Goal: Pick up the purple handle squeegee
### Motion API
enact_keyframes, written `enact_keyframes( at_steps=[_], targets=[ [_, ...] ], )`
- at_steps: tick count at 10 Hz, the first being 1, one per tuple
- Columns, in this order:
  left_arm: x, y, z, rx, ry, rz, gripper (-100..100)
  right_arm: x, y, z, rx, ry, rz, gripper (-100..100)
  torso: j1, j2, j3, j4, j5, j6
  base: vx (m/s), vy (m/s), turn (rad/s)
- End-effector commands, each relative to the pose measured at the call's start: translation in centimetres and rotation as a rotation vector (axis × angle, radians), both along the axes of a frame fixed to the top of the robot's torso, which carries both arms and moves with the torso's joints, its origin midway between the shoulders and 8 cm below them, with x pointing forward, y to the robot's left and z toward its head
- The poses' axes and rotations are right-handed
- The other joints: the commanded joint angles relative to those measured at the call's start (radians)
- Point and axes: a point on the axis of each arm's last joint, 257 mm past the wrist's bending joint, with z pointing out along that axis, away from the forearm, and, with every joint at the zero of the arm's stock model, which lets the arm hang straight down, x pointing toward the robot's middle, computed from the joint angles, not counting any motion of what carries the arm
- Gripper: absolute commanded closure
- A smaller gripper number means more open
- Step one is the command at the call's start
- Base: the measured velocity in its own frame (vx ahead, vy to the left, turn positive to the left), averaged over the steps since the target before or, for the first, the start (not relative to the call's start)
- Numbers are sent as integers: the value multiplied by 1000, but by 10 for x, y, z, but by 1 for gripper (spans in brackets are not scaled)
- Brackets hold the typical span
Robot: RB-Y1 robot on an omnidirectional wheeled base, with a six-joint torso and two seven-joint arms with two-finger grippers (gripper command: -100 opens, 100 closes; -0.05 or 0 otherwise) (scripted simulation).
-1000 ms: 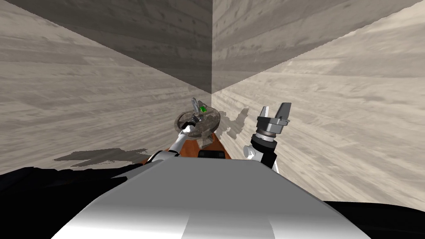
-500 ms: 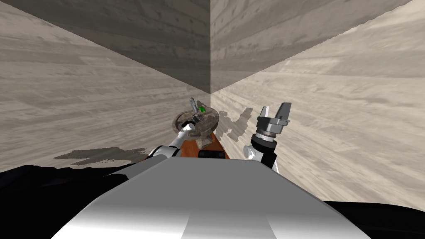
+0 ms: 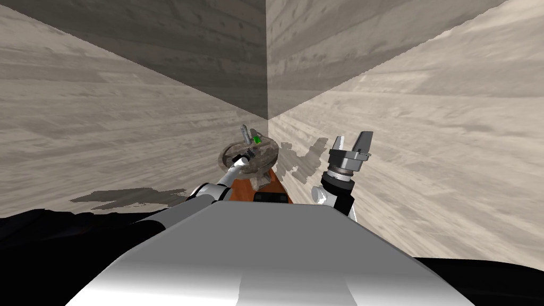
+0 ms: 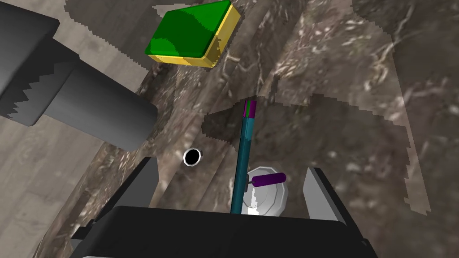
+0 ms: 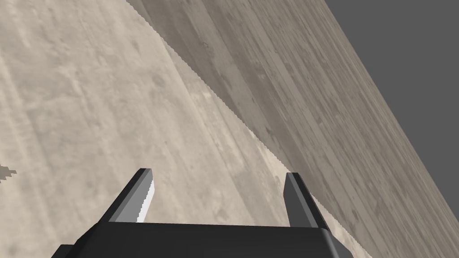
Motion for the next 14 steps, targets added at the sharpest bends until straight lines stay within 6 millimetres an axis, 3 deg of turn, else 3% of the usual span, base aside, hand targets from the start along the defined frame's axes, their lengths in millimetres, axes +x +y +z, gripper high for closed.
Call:
enact_keyframes(
  at_steps=[1,2,3,11,13,14],
  targets=[
    [0,0,0,0,0,0,-100,0,0,0,0,0,0,0,0,0,0,0,0,0,-8,-15,3],
    [0,0,-1,-1,2,0,0,0,0,0,0,0,0,0,1,0,0,0,0,0,0,0,0],
    [1,-9,-2,-15,3,4,-100,0,0,0,0,0,0,0,2,0,0,0,0,0,5,24,27],
    [6,-47,-5,-37,5,4,-100,0,0,0,0,0,0,0,5,-1,-1,0,1,0,13,41,19],
    [6,-47,-5,0,3,-8,-100,0,0,0,0,0,0,0,5,-2,-1,0,1,0,14,23,1],
    [7,-58,-5,-27,5,-3,-100,0,0,0,0,0,0,0,3,-1,-1,0,1,0,13,23,26]
  ],
)
